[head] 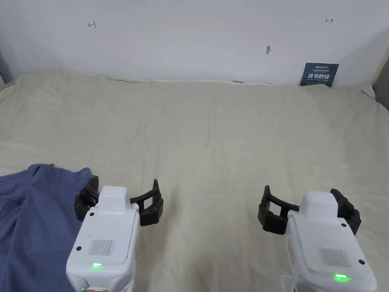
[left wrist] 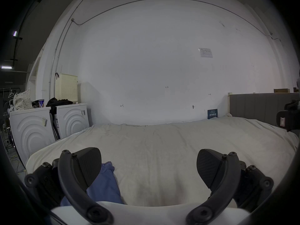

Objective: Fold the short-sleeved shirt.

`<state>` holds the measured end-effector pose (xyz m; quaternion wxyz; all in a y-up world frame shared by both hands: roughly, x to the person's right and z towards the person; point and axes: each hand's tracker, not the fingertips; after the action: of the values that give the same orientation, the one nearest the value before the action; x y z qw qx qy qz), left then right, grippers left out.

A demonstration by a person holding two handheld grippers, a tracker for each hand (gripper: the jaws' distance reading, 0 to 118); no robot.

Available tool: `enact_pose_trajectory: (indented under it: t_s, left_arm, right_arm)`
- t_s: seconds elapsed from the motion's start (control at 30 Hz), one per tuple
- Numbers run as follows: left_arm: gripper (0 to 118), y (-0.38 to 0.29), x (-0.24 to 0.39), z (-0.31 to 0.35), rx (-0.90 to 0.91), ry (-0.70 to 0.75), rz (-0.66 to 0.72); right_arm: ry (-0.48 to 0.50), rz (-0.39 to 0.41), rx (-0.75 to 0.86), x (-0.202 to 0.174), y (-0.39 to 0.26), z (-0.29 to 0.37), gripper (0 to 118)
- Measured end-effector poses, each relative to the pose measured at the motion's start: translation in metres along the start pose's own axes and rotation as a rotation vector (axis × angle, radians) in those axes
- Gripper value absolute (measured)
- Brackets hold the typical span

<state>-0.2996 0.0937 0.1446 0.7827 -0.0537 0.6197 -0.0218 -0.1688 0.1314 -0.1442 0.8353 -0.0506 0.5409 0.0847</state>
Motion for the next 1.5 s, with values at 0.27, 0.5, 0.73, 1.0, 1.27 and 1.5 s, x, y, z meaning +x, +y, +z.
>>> enact_pose_trajectory:
  t_s: [0.27, 0.5, 0.73, 1.0, 1.27, 1.5]
  left_arm:
    - [118, 0.002, 0.001, -0.002, -0.001, 0.000, -0.017]
    - [118, 0.017, -0.021, -0.015, -0.099, -0.099, 0.525]
    - [118, -0.014, -0.059, -0.026, -0.124, -0.303, 1.486]
    - [118, 0.038, -0.013, -0.004, -0.009, -0.023, 0.366]
    - [118, 0.020, 0.011, -0.008, 0.055, 0.016, -0.097]
    - [118, 0.021, 0.005, -0.006, 0.041, 0.002, -0.043]
  right_arm:
    - [0.001, 0.000, -0.003, 0.003, 0.002, -0.003, 118]
    - [-0.155, 0.345, 0.064, -0.020, 0.020, 0.001, 118]
    - [-0.500, 1.098, 0.449, -0.057, -0.007, 0.007, 118]
    - [-0.162, 0.244, 0.109, -0.002, 0.029, 0.006, 118]
    - [-0.072, -0.076, 0.023, 0.021, 0.024, -0.001, 118]
    - [-0.063, -0.021, 0.025, 0.013, 0.024, 0.002, 118]
